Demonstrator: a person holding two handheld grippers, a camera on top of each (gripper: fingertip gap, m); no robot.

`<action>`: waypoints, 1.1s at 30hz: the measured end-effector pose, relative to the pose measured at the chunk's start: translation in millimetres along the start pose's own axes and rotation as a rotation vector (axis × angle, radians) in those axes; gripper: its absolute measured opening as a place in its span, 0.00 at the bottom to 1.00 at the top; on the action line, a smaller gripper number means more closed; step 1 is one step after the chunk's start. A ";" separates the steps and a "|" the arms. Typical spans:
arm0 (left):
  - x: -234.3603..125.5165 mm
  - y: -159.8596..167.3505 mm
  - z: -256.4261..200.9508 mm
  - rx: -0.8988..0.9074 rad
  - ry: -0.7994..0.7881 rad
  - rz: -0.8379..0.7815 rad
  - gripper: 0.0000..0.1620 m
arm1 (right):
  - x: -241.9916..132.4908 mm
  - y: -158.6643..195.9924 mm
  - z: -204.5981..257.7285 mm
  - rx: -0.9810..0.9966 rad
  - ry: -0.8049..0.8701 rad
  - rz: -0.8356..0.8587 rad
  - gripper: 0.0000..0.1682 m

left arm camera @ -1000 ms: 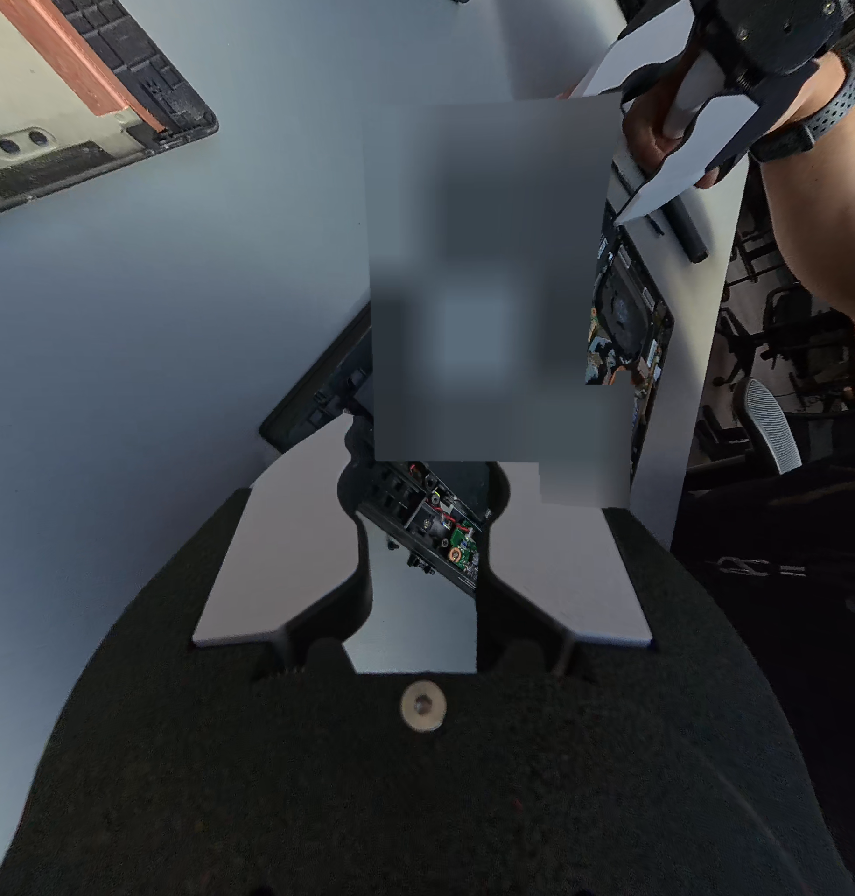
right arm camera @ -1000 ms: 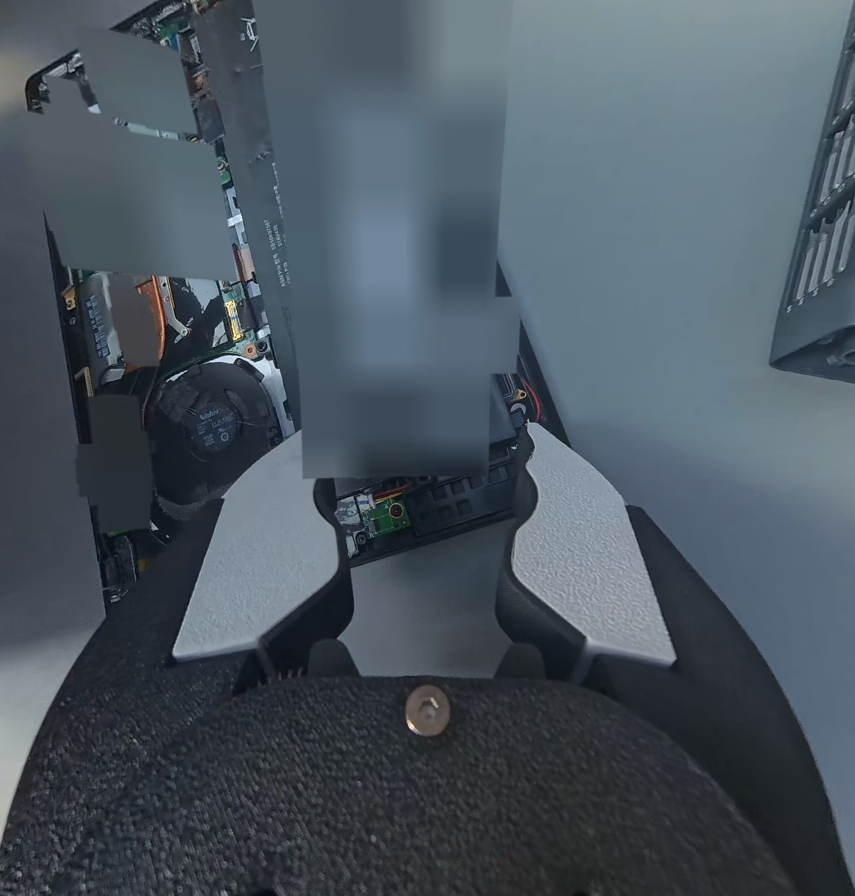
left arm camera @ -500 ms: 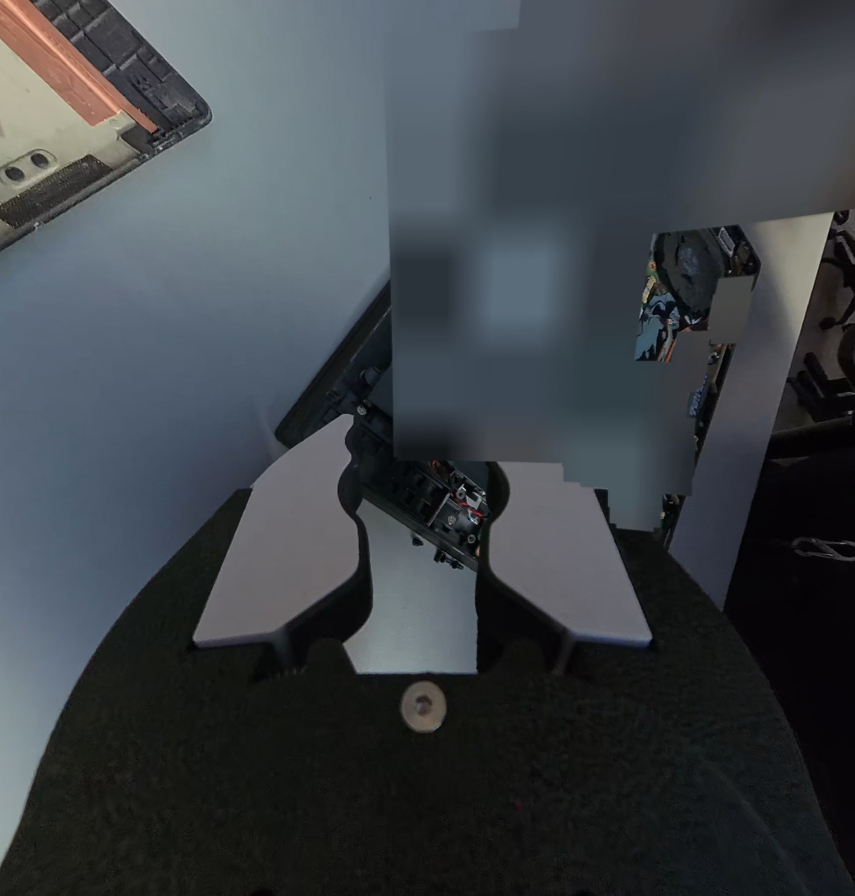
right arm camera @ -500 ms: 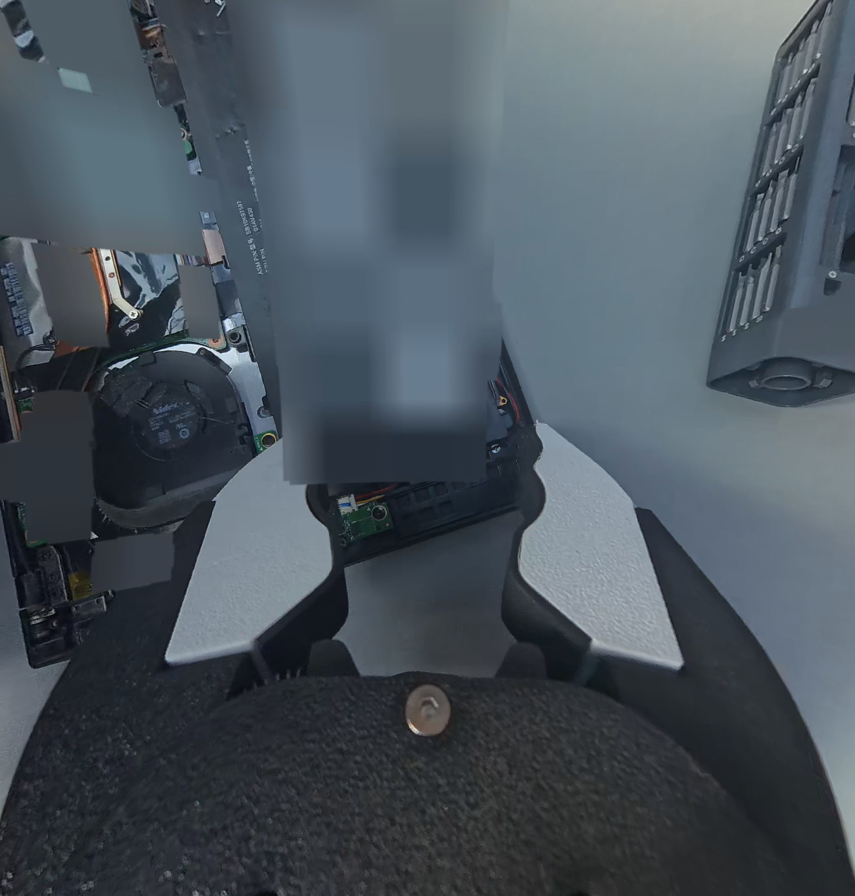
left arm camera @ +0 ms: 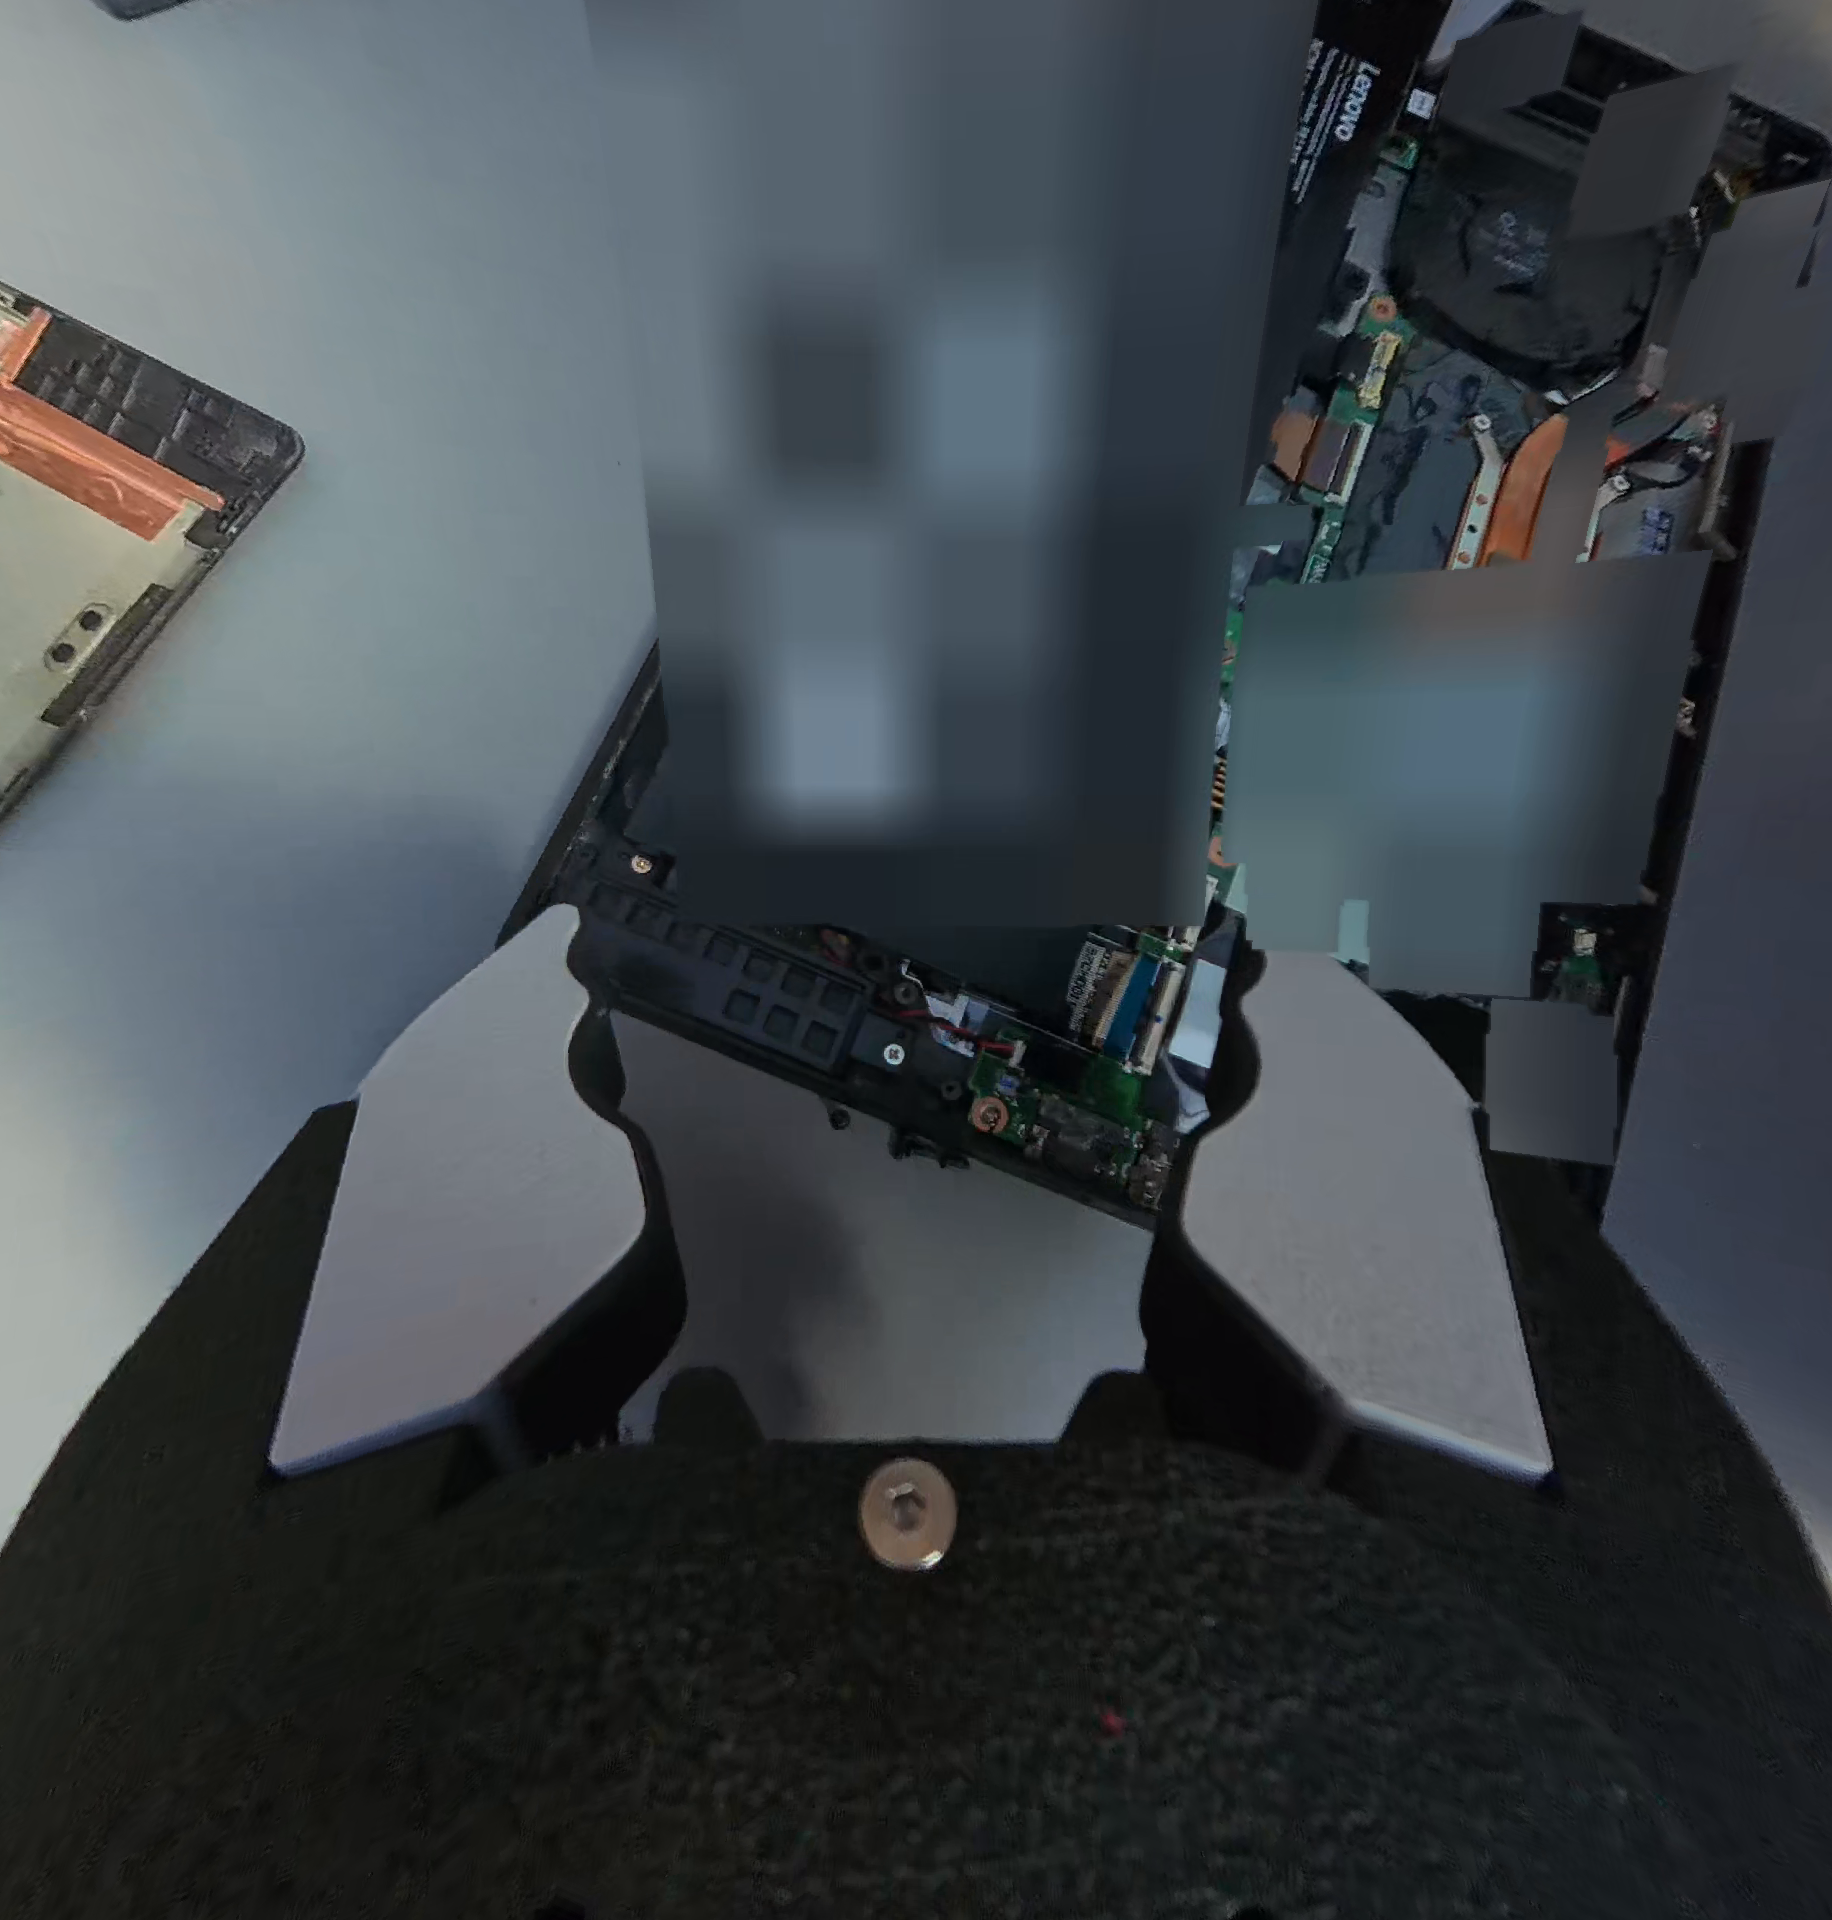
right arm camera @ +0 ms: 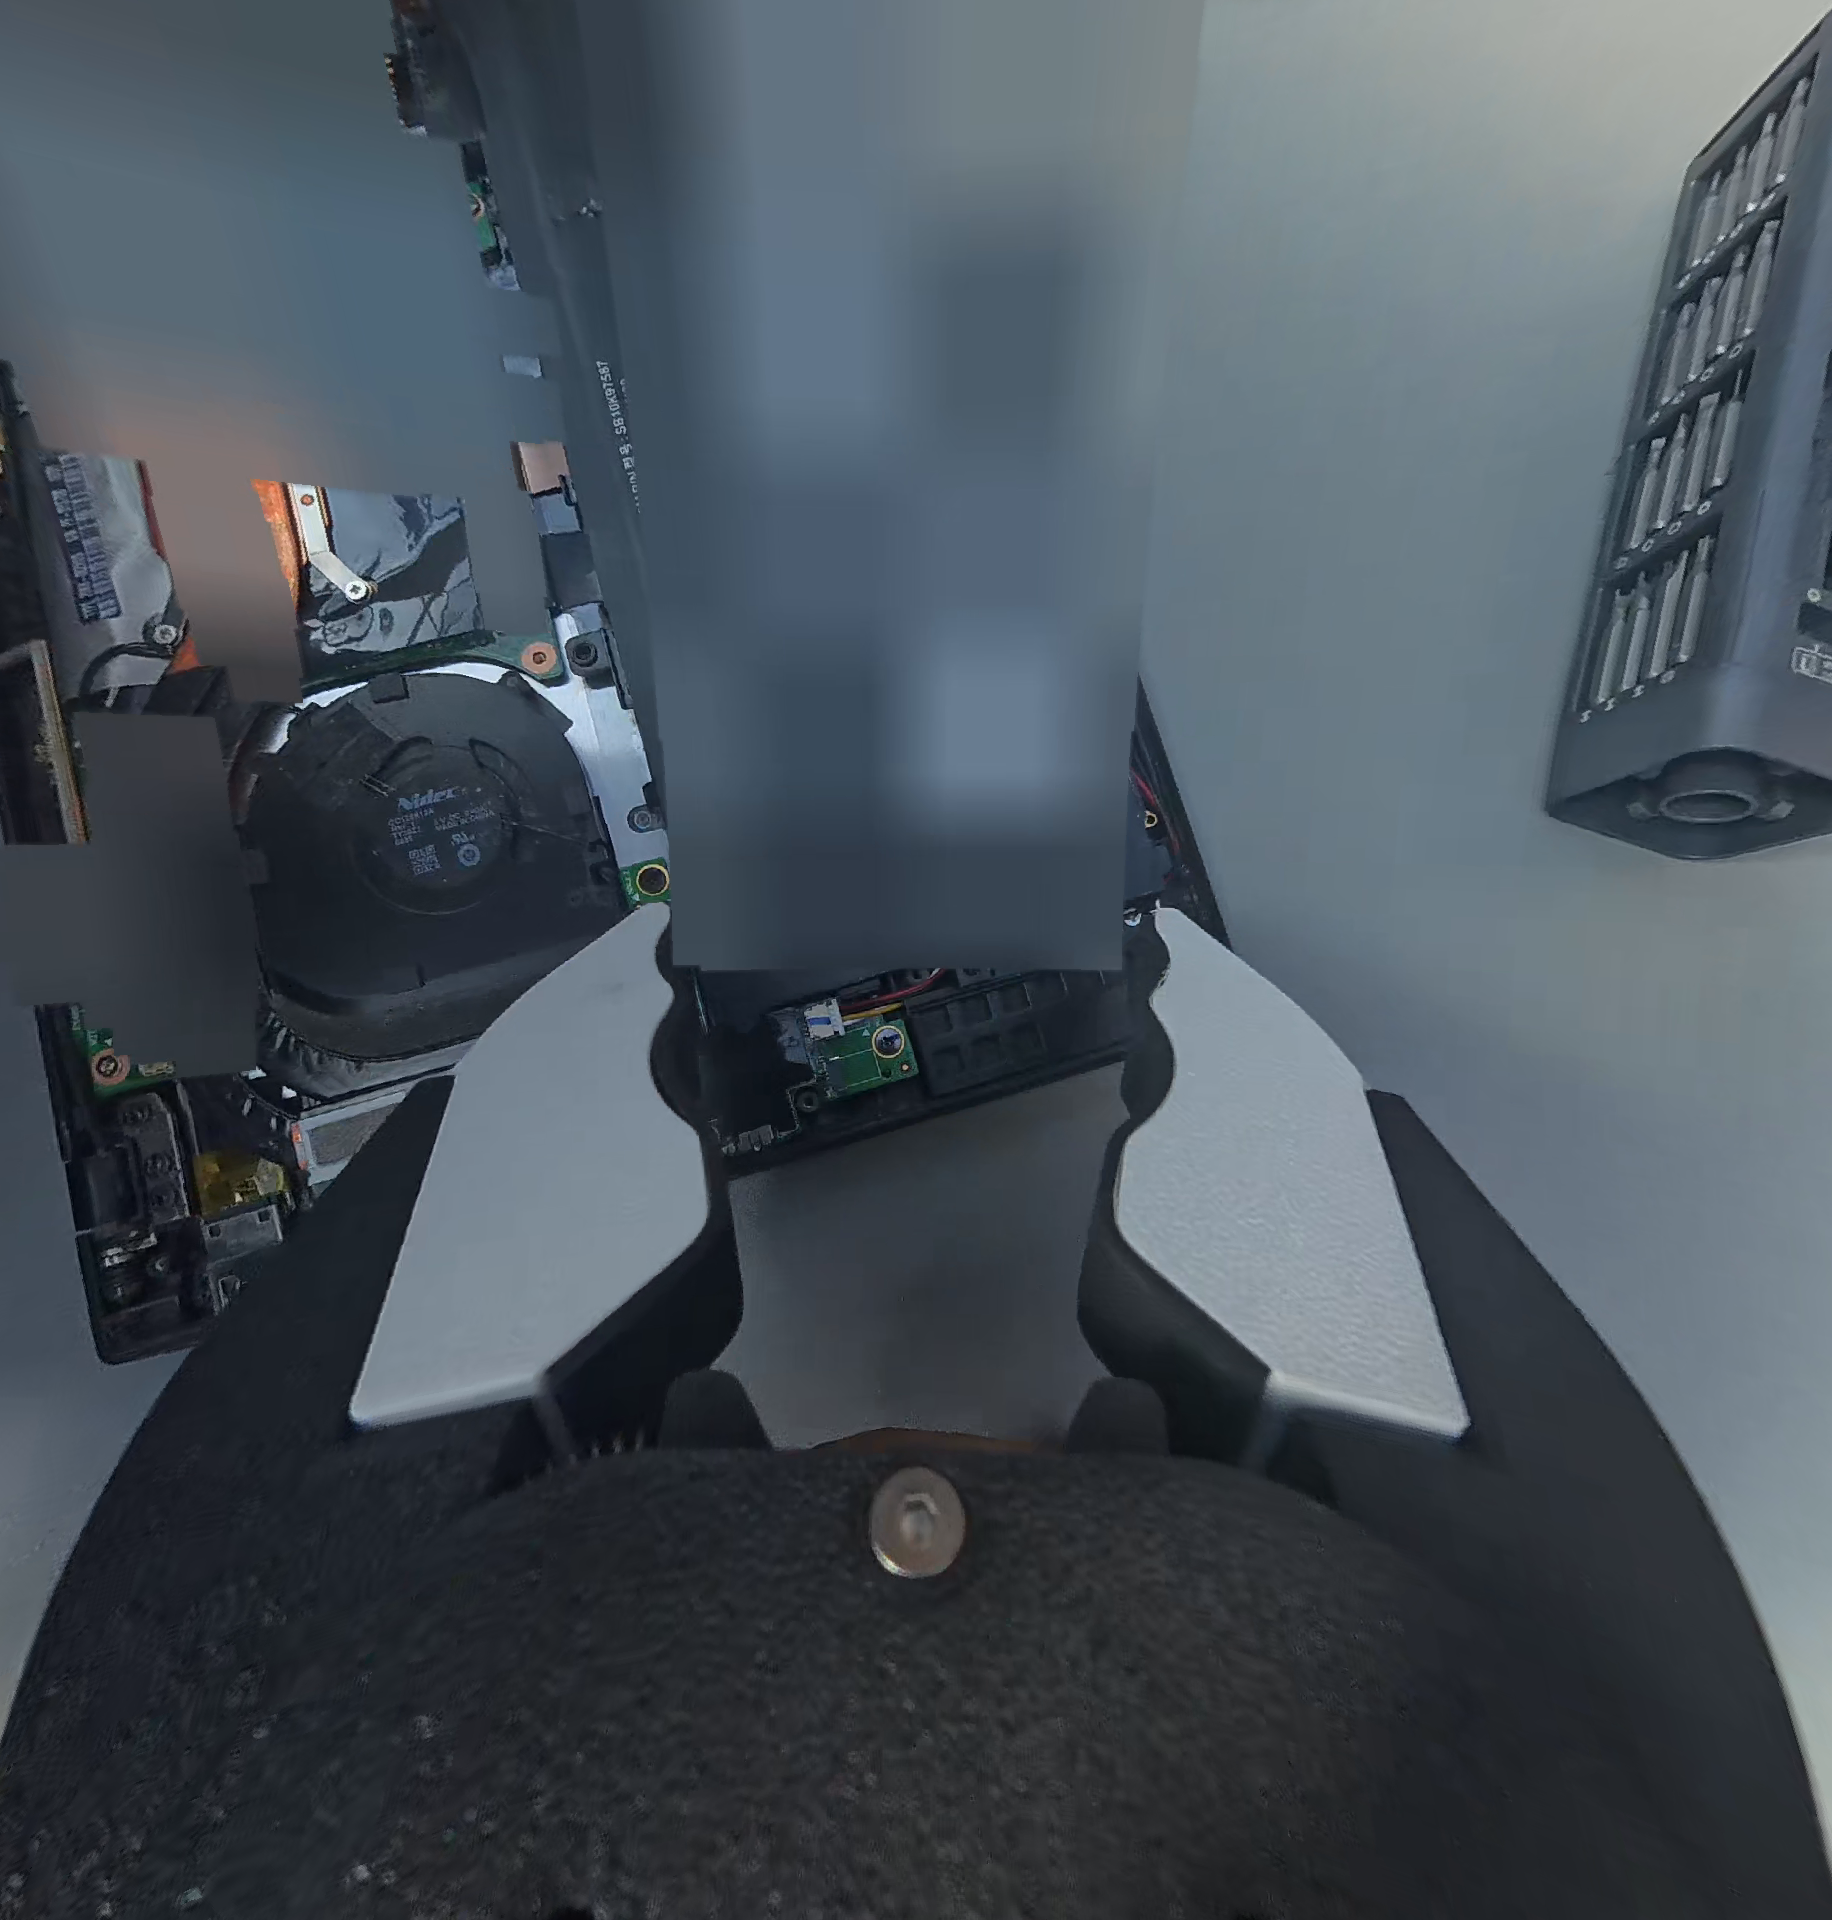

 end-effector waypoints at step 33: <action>9.2 -21.3 8.2 -0.472 0.031 -0.160 0.53 | 5.8 -11.9 14.8 0.478 -0.079 -0.093 0.58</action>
Point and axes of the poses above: each gripper's, where its closed fingertips meet, x out along the fingers, y out of its underside, z = x × y across the jaws, the point moved 3 cm from there along -x, back along the fingers, and after that the axes turned 14 degrees about x, right-handed, at the moved point
